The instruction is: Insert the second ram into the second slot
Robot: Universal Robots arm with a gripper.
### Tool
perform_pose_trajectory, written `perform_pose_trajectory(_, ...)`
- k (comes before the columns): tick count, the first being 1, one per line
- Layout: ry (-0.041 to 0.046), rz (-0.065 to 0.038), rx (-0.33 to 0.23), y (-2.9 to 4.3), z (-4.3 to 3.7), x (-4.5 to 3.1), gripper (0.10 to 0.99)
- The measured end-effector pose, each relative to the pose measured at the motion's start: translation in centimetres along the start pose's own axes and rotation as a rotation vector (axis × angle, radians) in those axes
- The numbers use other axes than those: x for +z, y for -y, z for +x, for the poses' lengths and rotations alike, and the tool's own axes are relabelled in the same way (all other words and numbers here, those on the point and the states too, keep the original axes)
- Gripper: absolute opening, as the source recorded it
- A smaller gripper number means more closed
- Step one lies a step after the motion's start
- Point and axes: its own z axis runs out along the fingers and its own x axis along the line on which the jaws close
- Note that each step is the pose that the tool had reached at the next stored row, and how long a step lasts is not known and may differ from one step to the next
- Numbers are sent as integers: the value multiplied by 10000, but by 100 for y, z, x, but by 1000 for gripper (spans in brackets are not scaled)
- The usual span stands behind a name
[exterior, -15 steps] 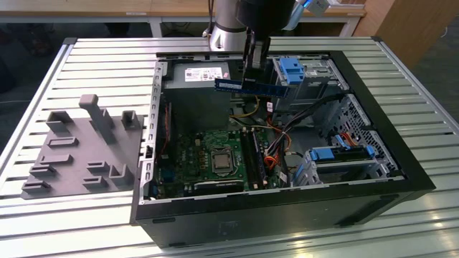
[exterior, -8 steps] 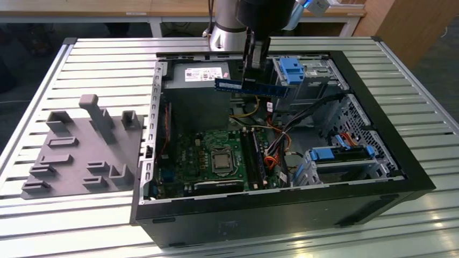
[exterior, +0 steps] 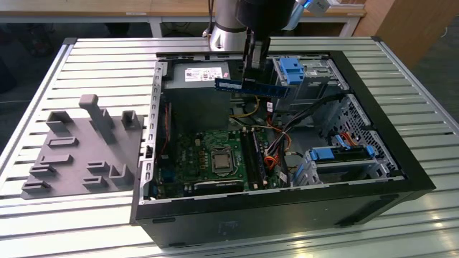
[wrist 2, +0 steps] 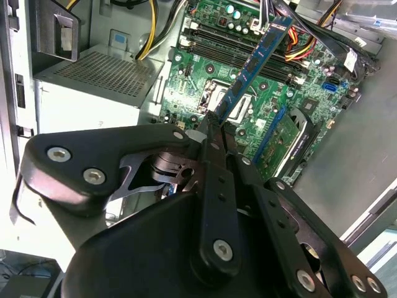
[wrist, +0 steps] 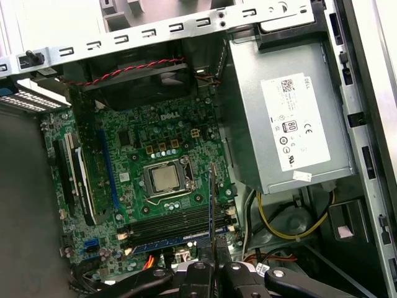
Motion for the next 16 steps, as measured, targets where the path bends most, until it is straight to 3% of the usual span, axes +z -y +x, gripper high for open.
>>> perform_pose_trajectory(16, 5, 2, 160, 0, 0, 1, 133)
